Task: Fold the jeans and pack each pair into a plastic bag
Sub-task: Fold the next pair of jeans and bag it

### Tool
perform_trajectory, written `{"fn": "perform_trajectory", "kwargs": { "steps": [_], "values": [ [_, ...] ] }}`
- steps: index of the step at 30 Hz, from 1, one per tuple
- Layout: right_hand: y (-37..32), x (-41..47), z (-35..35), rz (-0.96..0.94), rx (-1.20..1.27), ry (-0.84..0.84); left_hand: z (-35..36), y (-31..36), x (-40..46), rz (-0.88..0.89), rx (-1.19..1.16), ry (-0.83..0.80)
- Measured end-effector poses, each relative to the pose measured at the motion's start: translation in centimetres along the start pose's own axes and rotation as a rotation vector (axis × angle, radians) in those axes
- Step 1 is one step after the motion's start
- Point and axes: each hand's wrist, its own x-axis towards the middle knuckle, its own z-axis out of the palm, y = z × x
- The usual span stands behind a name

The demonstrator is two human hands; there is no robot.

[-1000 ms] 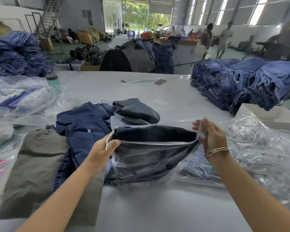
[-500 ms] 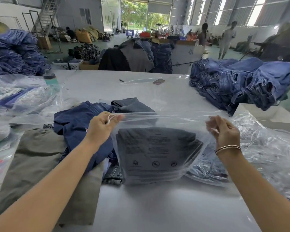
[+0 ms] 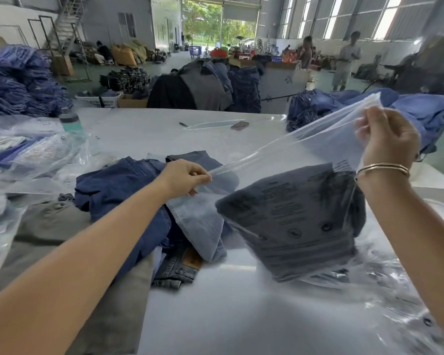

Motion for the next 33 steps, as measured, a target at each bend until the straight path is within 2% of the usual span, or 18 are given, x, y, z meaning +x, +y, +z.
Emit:
{"fn": "perform_trajectory", "kwargs": {
  "steps": [2,4,6,8,10,11,13,15,17,19,21,23,28,33],
  "values": [
    [-0.9,0.3,0.7,-0.121,0.018,0.04,2.0,1.2,1.2,-0.026,-0.079,0.031],
    [-1.5,0.1,0.6,-0.234,0.011,0.053,3.3,2.2,2.7,-0.089,-0.3,0.105],
    [-1.2,-1.6,-0.5,-0.23,-0.119,-0.014,4.3,2.3,4.0,-0.146,-0.474,0.157],
    [0.2,-6.4,-2.1,-0.22,-0.168,-0.234,5.8,0.9,4.4,-0.222,-0.511,0.151],
    [2.5,-13.0,-3.3,-0.236,-0.225,-0.497,8.0,-1.8,3.4,-0.315,-0.395,0.074],
    [4.2,-16.3,-3.9,-0.17,-0.287,-0.6,9.2,-3.4,2.4,-0.35,-0.314,0.025],
    [7.7,-21.8,-5.2,0.086,-0.43,-0.74,11.4,-6.5,-0.4,-0.377,-0.15,-0.038],
    [10.4,-26.0,-6.3,0.362,-0.502,-0.805,13.2,-8.7,-3.5,-0.292,0.004,0.02],
    [11.4,-28.1,-6.3,0.572,-0.468,-0.767,14.5,-9.7,-6.4,-0.134,0.045,0.105],
    [11.7,-28.6,-5.5,0.631,-0.435,-0.679,15.3,-9.8,-8.6,-0.058,-0.119,0.059],
    [11.8,-28.2,-4.5,0.618,-0.426,-0.61,15.7,-9.0,-10.2,-0.063,-0.265,-0.135],
    [11.8,-27.7,-4.1,0.597,-0.424,-0.586,16.1,-8.5,-10.8,-0.044,-0.283,-0.238],
    [12.2,-27.5,-4.2,0.576,-0.423,-0.563,16.2,-7.8,-11.2,-0.042,-0.369,-0.206],
    [12.3,-27.7,-4.2,0.534,-0.438,-0.607,16.4,-7.6,-11.8,-0.003,-0.32,-0.17]
  ]
}}
